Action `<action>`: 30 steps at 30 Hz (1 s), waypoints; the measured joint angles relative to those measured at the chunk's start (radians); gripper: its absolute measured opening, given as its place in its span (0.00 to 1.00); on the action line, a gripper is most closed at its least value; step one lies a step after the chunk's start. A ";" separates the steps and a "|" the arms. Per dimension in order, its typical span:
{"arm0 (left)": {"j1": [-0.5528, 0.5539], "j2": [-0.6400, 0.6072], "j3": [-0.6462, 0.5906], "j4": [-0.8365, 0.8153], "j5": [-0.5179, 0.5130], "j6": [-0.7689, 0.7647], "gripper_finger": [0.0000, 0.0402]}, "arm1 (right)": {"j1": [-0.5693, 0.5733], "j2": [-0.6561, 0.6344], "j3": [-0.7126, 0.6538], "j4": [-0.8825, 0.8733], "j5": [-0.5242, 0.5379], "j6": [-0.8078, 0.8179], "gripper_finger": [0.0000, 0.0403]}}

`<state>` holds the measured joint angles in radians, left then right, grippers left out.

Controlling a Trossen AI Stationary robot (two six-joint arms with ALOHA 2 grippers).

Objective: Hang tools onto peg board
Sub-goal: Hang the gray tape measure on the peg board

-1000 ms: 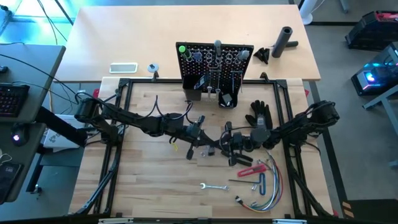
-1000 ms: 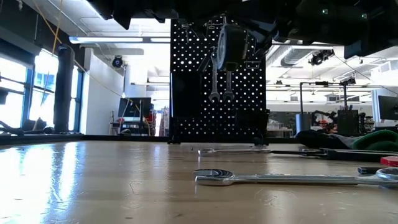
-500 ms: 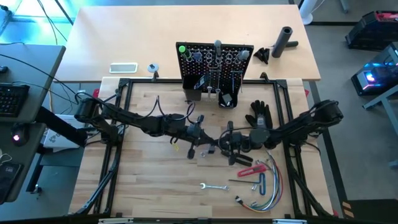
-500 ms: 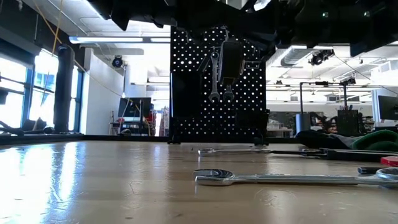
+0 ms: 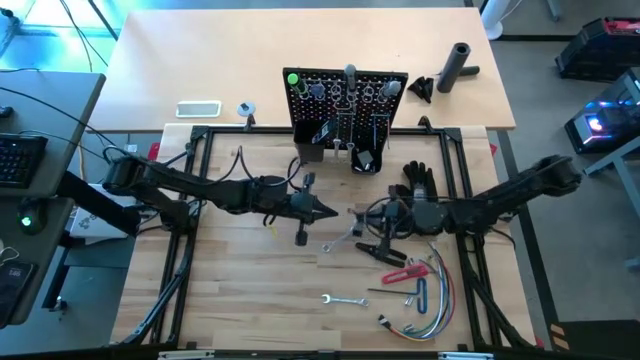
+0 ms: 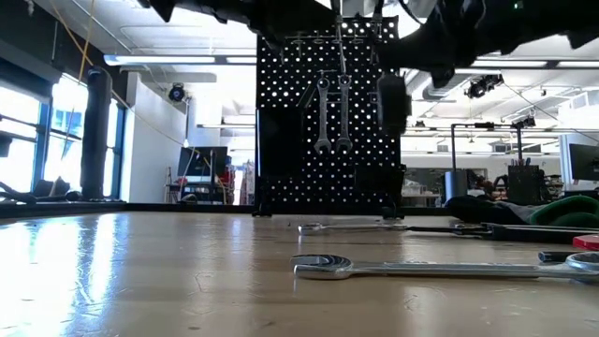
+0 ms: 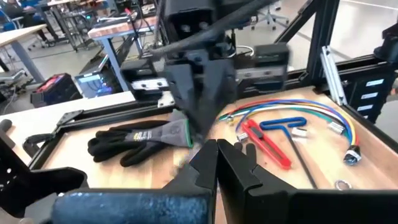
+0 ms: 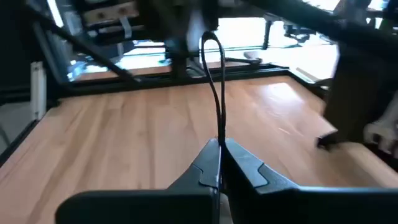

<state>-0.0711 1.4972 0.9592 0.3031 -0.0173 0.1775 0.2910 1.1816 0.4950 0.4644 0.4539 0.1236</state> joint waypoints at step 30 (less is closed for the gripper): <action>-0.078 -0.019 0.000 -0.165 -0.118 0.036 0.00 | -0.250 -0.347 0.000 -0.494 0.330 0.034 0.00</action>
<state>-0.1495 1.4784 0.9592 0.1383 -0.1355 0.2136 0.0407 0.8349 0.4953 -0.0296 0.7843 0.1576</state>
